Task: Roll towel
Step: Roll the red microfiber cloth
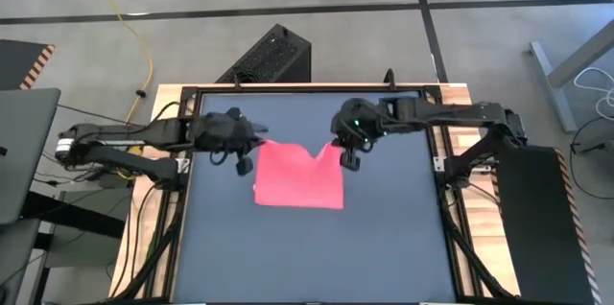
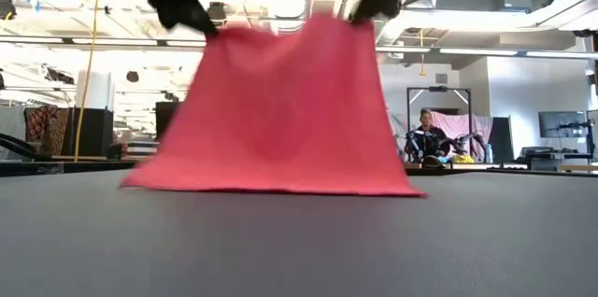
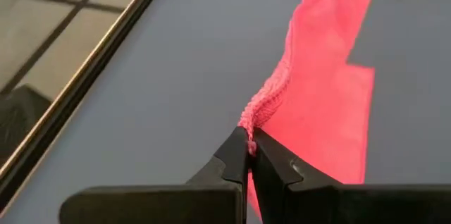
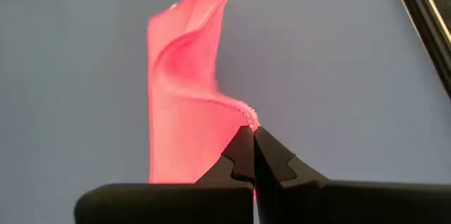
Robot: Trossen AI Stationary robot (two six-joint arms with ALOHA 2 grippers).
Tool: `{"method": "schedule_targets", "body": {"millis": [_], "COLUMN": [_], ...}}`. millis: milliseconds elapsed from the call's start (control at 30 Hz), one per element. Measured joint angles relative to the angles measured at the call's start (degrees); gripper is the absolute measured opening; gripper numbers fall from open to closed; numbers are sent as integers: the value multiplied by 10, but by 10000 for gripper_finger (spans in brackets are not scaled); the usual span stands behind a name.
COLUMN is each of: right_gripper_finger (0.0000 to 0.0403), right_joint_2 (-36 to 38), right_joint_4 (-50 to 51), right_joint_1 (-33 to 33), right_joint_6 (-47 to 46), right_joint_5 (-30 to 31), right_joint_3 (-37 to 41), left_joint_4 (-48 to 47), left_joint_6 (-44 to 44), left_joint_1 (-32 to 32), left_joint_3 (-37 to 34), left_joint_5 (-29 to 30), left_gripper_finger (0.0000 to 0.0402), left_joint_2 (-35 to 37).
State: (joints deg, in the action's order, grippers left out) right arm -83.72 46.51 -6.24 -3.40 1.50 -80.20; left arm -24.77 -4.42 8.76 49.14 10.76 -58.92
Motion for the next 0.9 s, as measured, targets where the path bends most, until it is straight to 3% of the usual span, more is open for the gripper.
{"method": "schedule_targets", "body": {"millis": [133, 267, 467, 900], "right_gripper_finger": [12, 12, 12, 12], "right_joint_2": [0, 0, 0, 0], "right_joint_4": [-54, -125, -207, -299], "right_joint_1": [-47, -59, -28, 57], "right_joint_6": [44, 76, 49, -78], "right_joint_5": [1, -2, -48, -25], "right_joint_3": [72, 150, 245, 332], "left_joint_4": [87, 161, 167, 199], "left_joint_6": [38, 74, 82, 53], "left_joint_1": [69, 99, 92, 57], "left_joint_3": [-67, -123, -175, -201], "left_joint_5": [-52, -93, -160, -176], "left_gripper_finger": [0, 0, 0, 0], "left_joint_2": [-28, -60, -98, -161]}}
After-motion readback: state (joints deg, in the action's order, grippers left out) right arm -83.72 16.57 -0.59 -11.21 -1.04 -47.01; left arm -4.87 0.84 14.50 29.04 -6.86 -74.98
